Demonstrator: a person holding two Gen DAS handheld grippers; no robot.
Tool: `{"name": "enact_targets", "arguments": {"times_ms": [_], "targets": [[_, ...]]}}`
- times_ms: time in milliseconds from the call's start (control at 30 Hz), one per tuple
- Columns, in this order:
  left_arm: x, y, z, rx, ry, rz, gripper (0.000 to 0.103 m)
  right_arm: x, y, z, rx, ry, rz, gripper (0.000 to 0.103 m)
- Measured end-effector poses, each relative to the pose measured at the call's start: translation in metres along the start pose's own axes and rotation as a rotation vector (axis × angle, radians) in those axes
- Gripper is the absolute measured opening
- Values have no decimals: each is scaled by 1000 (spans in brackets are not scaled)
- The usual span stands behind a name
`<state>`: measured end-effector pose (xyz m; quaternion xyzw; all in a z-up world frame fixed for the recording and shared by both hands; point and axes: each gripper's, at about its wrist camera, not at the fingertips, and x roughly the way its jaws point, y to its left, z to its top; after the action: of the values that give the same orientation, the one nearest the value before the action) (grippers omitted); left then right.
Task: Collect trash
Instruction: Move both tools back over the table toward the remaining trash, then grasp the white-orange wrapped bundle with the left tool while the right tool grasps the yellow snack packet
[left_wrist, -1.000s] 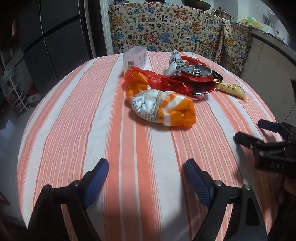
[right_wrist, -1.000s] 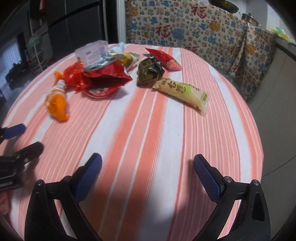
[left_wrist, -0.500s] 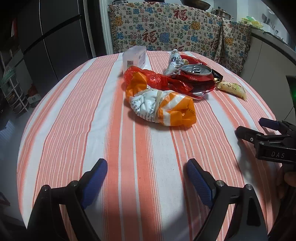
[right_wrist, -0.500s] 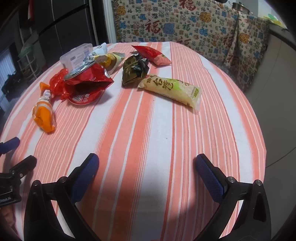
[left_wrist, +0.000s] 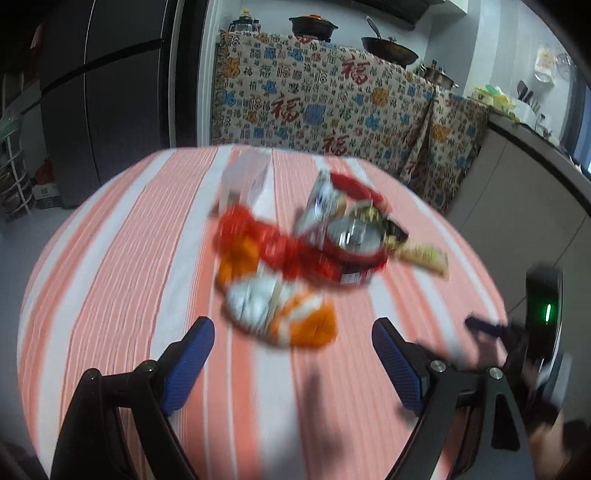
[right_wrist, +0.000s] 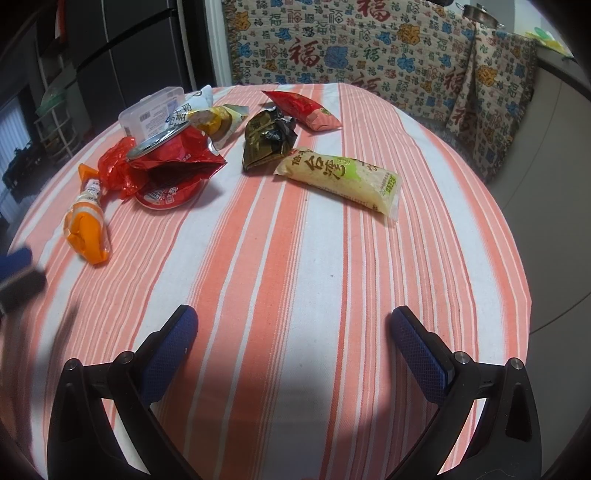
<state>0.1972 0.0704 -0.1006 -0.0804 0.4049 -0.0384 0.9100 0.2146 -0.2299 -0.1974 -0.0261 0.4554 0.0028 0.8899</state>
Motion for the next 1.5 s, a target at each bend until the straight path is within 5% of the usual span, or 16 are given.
{"name": "enact_targets", "arguments": {"times_ms": [167,300,533,700,1000,1067,1300,1400,1500], "targets": [[50,-3,24,22,106,125,89,-1,-1,-1,-1,0,0,103],[64,15,13,24,173,125,89,-1,-2,0,0,0,1,103],[22,53,0,43,132,20,81,-1,-3,0,-1,0,1,103],[37,46,-3,40,168,-33,82,-1,-4,0,-1,0,1,103],[59,25,-19,137,145,49,82,-2,-6,-2,3,-4,1,103],[60,17,-26,199,115,98,89,-2,-6,-2,3,-4,1,103],[60,27,-28,155,115,96,92,-11,-19,-3,29,-33,38,102],[60,25,-29,155,115,94,92,-17,-46,21,22,-97,10,102],[58,27,-29,170,119,75,92,7,-60,63,-78,9,88,102]]}}
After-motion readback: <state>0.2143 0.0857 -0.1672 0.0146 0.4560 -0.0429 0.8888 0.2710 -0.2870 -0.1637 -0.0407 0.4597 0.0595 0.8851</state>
